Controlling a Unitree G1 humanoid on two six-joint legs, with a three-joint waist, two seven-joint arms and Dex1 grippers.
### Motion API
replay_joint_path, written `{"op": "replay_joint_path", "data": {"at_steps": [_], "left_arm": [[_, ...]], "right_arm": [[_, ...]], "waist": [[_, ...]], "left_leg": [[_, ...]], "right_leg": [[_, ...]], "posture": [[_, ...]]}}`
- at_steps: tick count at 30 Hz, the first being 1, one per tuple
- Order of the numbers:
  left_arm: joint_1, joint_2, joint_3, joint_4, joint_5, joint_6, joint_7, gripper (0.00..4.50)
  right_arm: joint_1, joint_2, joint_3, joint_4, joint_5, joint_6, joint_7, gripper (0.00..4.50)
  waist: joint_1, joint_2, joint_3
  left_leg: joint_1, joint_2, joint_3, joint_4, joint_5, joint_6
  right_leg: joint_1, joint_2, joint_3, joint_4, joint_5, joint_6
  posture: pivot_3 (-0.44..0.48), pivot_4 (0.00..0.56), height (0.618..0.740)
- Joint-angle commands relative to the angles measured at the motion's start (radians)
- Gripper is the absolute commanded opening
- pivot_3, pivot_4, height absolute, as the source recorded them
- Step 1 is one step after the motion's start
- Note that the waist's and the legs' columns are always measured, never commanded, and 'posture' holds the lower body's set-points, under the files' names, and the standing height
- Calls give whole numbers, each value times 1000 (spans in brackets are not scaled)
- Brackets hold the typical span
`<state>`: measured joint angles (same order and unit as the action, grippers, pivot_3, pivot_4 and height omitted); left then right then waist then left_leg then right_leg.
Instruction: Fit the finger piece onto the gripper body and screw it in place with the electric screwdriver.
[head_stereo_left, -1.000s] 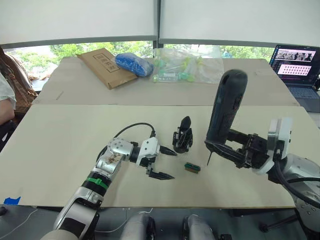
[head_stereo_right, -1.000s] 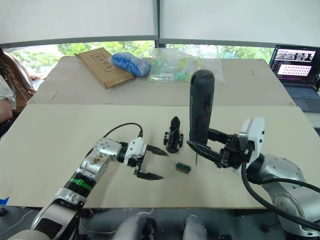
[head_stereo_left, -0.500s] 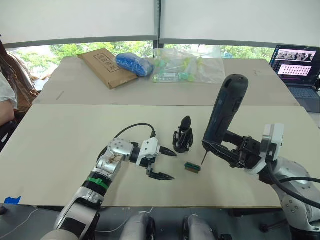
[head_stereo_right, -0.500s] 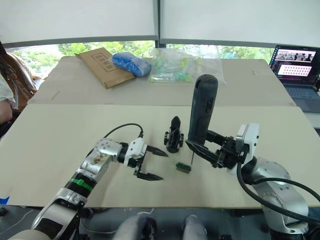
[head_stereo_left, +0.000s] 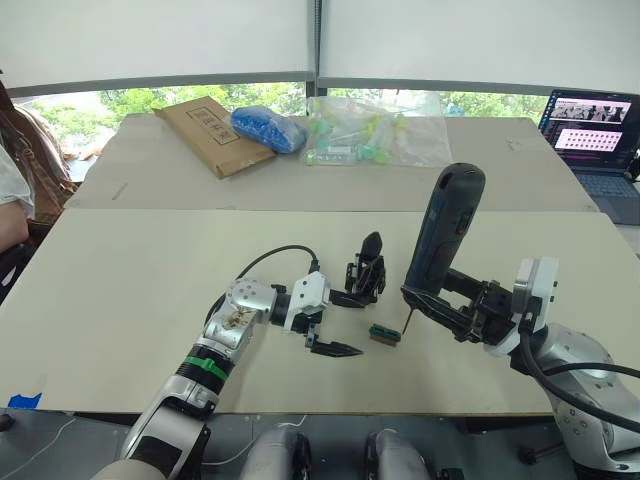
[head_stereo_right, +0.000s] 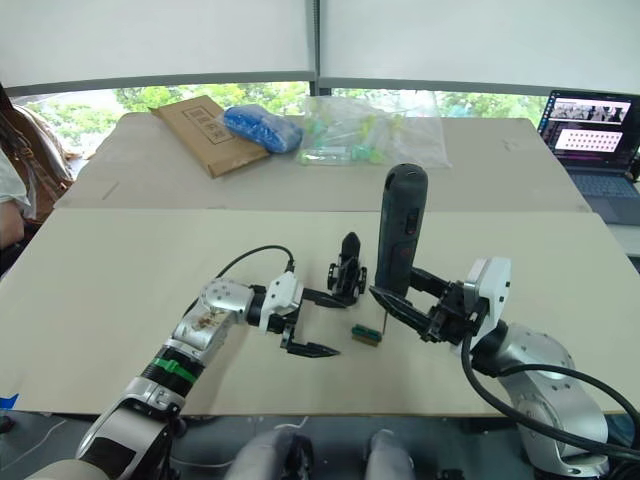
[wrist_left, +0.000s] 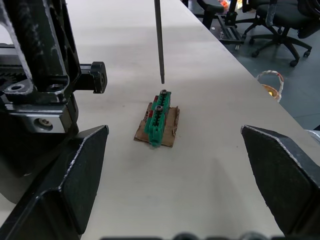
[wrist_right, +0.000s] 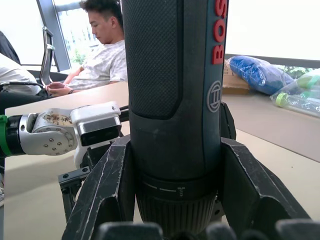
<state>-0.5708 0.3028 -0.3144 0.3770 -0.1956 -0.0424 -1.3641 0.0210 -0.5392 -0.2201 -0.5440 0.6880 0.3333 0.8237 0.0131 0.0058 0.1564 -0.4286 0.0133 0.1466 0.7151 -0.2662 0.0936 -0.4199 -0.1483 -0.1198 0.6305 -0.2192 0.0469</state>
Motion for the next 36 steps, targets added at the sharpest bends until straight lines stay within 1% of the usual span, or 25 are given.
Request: {"op": "replay_joint_path", "data": {"at_steps": [1,36], "left_arm": [[5,0,-4,-4,2,-5,-3,4500],[-7,5,-6,-1,13,-21,-5,4500]], "right_arm": [[-6,12,-15,-63,11,-51,-12,1890],[-2,28,7,-68,-15,-46,-21,1890]], "waist": [[0,0,0],[0,0,0]], "left_leg": [[0,0,0,0,0,0],[0,0,0,0,0,0]], "right_leg": [[0,0,0,0,0,0],[0,0,0,0,0,0]], "posture": [[0,150,732],[0,150,732]]}}
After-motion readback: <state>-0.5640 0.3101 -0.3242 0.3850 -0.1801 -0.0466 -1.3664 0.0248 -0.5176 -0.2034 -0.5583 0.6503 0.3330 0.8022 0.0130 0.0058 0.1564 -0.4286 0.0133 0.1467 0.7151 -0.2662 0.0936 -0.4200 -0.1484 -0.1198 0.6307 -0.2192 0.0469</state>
